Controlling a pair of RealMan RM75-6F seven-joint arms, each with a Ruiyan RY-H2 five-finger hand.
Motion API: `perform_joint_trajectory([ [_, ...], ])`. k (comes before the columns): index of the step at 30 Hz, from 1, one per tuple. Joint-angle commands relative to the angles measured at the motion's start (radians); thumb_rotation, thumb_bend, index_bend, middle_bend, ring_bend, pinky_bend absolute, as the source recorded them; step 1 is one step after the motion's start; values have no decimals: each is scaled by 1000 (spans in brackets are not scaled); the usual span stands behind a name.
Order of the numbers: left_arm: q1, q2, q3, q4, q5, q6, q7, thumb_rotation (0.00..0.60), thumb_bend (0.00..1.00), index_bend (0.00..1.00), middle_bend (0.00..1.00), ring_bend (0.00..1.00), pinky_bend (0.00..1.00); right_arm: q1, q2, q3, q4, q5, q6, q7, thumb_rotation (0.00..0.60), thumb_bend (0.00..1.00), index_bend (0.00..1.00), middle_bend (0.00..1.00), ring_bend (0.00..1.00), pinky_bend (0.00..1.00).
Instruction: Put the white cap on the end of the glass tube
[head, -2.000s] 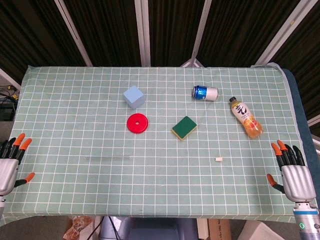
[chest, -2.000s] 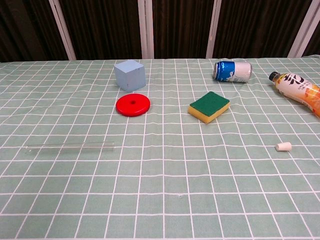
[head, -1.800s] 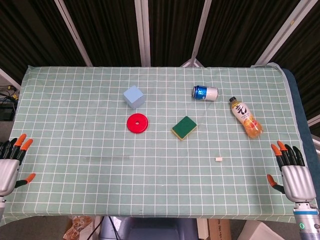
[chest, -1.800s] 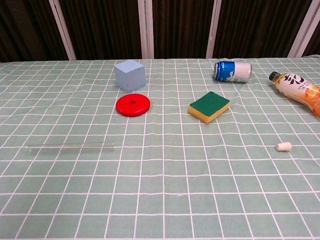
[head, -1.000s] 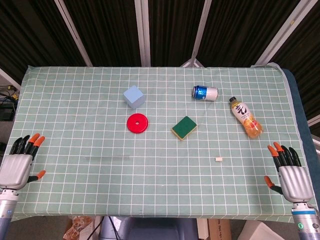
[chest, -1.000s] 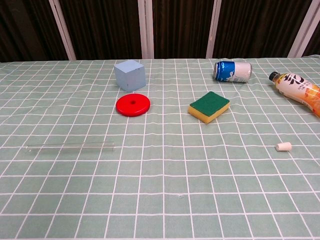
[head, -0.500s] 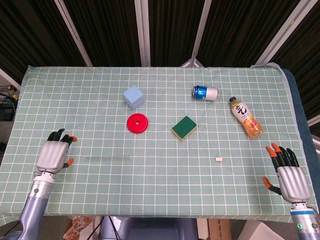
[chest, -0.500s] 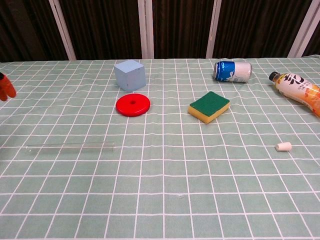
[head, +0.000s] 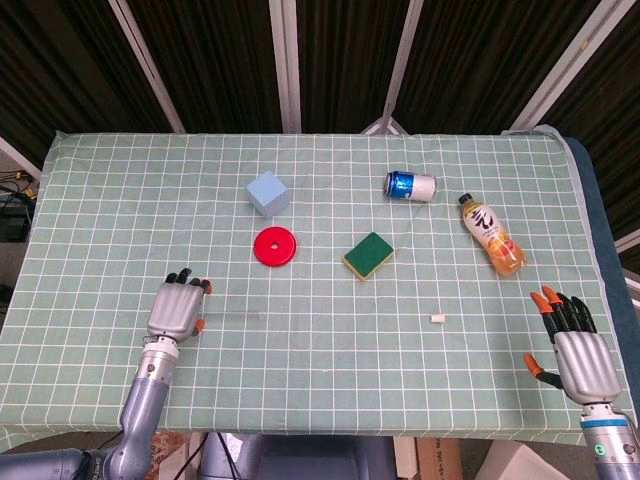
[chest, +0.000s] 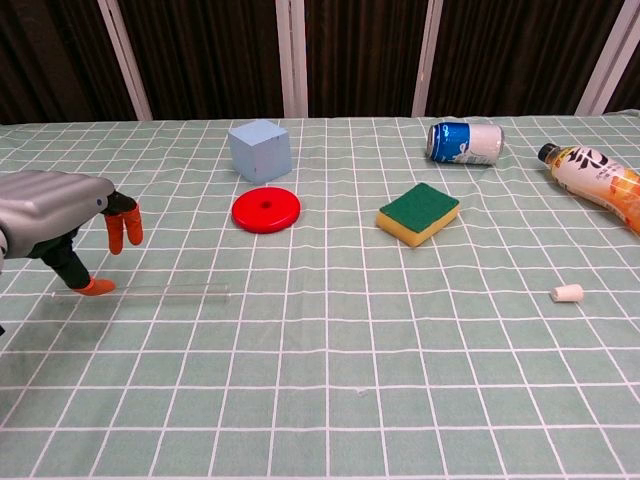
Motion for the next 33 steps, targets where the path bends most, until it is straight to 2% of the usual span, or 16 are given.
perform_joint_trajectory([
  [1,-11,-18,11,18,-7,13,12,600,343,403,419,190,254,1,1,-1,-2,0,-1,1,600,329,0,0,0,0],
  [8,-30,-51,19,64,-58,22,24,600,389,408,425,190,254,1,2,-1,-6,4,-4,5,600,329,0,0,0,0],
  [15,-48,-76,35,99,-105,23,45,600,394,421,424,191,254,2,3,-1,-9,8,-8,10,600,330,0,0,0,0],
  [23,-61,-95,46,123,-108,29,27,600,395,460,430,191,254,3,5,0,-11,13,-11,18,600,330,0,0,0,0],
  [33,-74,-102,54,133,-118,29,14,600,417,462,436,191,254,4,7,-1,-16,17,-16,22,600,330,0,0,0,0],
])
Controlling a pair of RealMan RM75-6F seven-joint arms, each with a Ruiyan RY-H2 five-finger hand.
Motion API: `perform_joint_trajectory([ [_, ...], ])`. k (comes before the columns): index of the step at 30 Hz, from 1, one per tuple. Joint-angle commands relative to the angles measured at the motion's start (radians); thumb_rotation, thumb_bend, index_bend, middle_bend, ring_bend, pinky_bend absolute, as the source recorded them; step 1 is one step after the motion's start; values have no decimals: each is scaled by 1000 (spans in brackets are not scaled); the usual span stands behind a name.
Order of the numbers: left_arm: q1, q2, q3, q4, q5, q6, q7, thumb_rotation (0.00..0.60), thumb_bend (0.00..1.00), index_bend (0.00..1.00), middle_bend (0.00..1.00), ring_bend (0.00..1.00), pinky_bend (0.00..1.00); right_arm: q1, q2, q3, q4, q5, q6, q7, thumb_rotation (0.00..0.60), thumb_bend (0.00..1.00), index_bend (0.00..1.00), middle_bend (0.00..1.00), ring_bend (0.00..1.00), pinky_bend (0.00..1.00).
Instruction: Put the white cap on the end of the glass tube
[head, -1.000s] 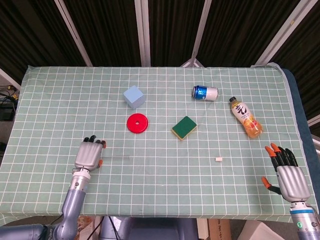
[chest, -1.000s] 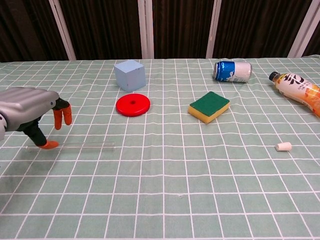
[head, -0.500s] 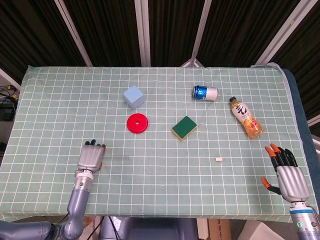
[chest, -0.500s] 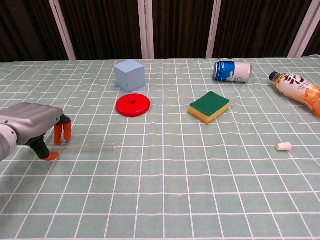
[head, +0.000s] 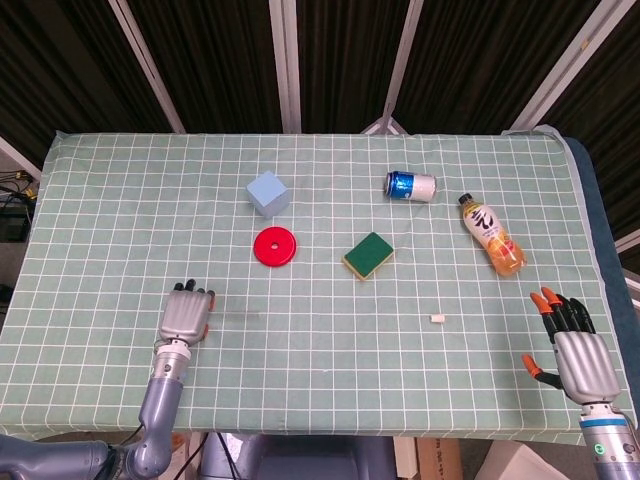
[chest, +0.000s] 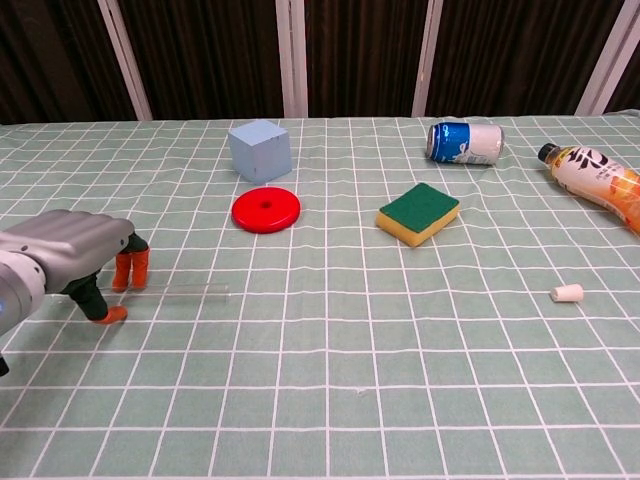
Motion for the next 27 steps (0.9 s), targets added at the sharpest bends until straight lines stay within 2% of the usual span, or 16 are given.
perform_joint_trajectory([
  [1,-3,-2,2,3,-3,0,1,600,419,462,437,191,254,0,0,0,-1,0,-1,1,600,330,0,0,0,0],
  [5,-8,-6,4,7,-11,0,-1,600,453,467,444,191,254,0,1,-1,-3,3,-2,4,600,329,0,0,0,0],
  [13,-14,-12,6,16,-12,5,-13,600,626,498,477,198,254,0,2,-1,-5,5,-4,6,600,329,0,0,0,0],
  [19,-12,-10,9,24,8,4,-49,600,647,516,504,205,254,0,3,-1,-6,7,-6,7,600,329,0,0,0,0],
  [27,6,9,23,58,158,7,-207,600,648,526,531,219,254,0,4,-2,-7,10,-7,5,600,329,0,0,0,0],
])
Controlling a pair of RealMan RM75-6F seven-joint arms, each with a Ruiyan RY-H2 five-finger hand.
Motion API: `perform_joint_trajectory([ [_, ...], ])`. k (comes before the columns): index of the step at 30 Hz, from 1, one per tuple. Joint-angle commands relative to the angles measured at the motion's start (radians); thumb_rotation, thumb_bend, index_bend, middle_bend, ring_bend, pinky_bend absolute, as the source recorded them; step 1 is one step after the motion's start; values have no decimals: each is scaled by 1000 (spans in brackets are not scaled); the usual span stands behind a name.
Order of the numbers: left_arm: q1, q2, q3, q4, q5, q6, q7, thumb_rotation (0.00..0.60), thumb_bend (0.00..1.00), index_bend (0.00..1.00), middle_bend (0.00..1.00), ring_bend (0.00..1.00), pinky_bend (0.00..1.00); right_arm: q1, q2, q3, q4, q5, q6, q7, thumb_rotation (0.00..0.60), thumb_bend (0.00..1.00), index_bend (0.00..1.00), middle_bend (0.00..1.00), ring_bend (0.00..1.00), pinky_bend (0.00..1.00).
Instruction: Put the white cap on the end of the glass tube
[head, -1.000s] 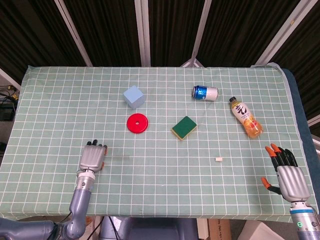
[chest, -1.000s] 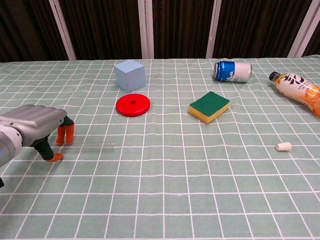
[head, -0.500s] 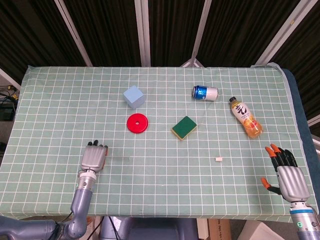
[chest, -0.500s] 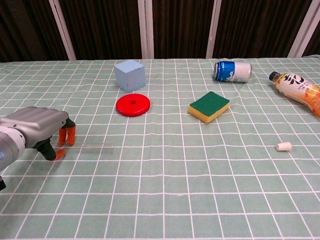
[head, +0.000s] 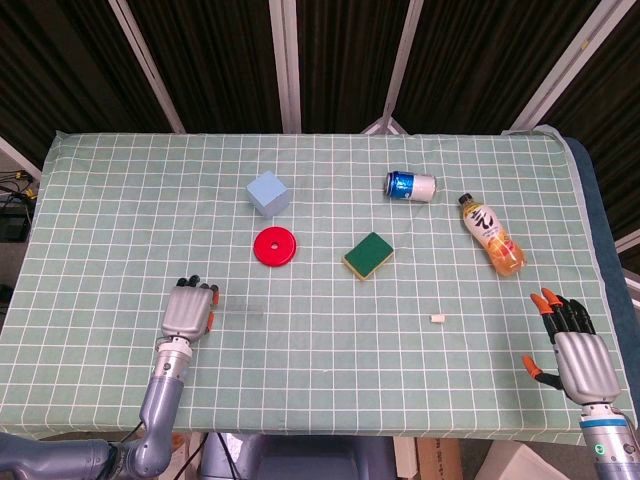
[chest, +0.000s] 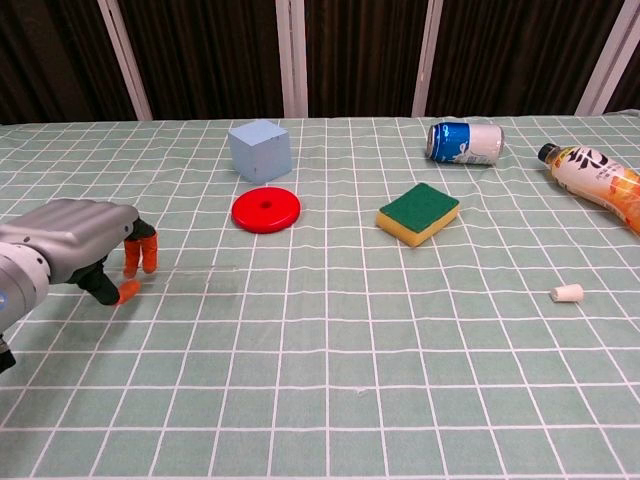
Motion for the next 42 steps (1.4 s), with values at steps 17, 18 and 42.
perform_joint_trajectory([
  [17,63,153,-25,14,283,8,-429,600,658,524,540,219,254,11,-42,26,10,-47,50,49,600,329,311,247,47,0],
  [18,64,165,-32,4,286,7,-442,600,658,524,540,219,254,16,-47,24,9,-46,40,34,600,329,317,253,49,0],
  [42,70,303,-69,-141,345,-7,-480,600,658,523,539,219,254,188,-352,95,197,113,-146,-319,600,329,473,259,50,0],
])
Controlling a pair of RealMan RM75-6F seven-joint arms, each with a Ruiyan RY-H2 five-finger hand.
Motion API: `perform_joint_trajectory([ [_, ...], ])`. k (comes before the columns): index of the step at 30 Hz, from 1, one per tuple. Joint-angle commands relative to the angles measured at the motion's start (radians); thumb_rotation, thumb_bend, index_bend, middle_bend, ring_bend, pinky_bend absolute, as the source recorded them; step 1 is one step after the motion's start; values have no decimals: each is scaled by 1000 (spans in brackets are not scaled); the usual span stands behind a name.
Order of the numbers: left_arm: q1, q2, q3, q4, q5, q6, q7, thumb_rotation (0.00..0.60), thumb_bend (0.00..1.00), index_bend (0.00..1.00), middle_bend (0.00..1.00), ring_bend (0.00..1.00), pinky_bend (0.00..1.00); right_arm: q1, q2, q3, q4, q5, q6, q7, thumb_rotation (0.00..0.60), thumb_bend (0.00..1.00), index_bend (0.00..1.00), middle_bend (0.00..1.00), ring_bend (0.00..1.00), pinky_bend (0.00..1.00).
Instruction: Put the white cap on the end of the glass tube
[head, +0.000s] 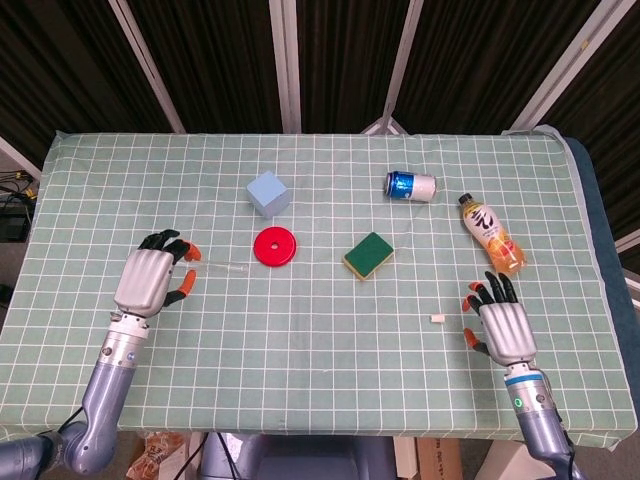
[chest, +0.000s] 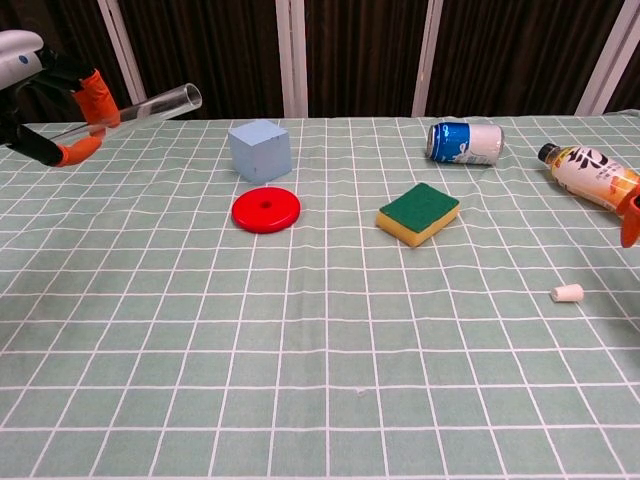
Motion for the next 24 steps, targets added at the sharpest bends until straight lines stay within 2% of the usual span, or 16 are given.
perform_joint_trajectory([
  [1,0,4,-3,2,-3,-4,-3,600,658,523,539,219,253,23,-43,7,38,24,-21,-30,600,329,478,259,50,0],
  [7,-1,9,-4,14,-9,-17,-14,600,658,524,539,219,252,48,-98,10,86,45,-42,-62,600,330,533,259,49,0],
  [24,-8,1,-6,52,-14,-44,-42,600,658,524,539,219,251,83,-170,20,167,114,-72,-123,600,329,533,259,50,0],
])
